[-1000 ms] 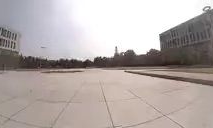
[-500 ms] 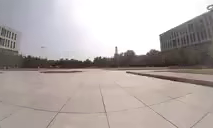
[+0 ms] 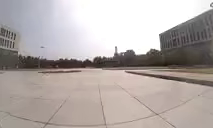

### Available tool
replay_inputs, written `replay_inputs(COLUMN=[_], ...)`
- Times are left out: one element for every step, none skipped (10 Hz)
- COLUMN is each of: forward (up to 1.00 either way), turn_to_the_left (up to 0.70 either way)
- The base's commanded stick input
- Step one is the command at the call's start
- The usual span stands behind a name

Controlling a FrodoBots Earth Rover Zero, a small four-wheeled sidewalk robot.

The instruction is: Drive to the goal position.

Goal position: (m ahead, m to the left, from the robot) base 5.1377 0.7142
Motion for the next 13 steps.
replay_inputs(forward=[0.70,0.70,0.70,0.70,0.70,0.70,0.70,0.70,0.70,0.70,0.70,0.70,0.70], turn_to_the_left=[0.00,0.00,0.00,0.00,0.00,0.00,0.00,0.00,0.00,0.00,0.00,0.00,0.00])
